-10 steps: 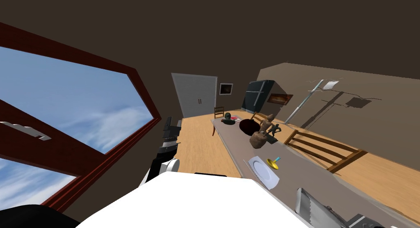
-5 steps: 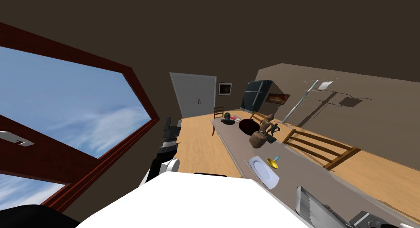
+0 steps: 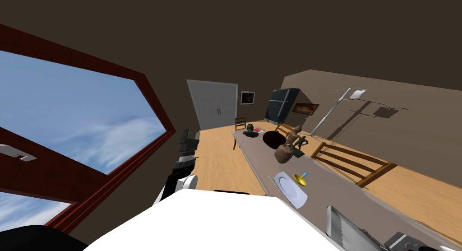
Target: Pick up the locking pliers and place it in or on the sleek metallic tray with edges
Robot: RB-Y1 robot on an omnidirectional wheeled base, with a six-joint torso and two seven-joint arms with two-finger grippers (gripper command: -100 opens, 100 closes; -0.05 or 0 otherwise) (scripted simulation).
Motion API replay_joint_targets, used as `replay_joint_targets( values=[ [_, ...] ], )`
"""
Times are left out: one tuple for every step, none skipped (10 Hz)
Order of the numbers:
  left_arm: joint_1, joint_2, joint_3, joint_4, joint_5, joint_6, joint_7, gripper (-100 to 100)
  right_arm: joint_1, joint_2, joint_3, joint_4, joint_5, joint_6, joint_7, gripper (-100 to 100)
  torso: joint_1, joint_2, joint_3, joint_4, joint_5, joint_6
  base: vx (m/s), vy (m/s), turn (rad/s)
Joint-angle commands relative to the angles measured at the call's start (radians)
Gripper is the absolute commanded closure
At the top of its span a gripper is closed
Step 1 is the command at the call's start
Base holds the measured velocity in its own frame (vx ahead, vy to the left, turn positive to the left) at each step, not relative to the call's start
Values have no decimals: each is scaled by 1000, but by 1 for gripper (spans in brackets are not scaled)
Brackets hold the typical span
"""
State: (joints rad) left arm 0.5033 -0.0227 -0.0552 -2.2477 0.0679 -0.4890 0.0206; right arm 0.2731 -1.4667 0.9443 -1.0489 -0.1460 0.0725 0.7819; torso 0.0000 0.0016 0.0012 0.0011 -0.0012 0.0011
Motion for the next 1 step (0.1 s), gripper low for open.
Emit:
replay_joint_targets(
  values=[
    [0,0,0,0,0,0,0,0,0,0,0,0,0,0,0,0,0,0,0,0,0,0,0,0,0]
  ],
)
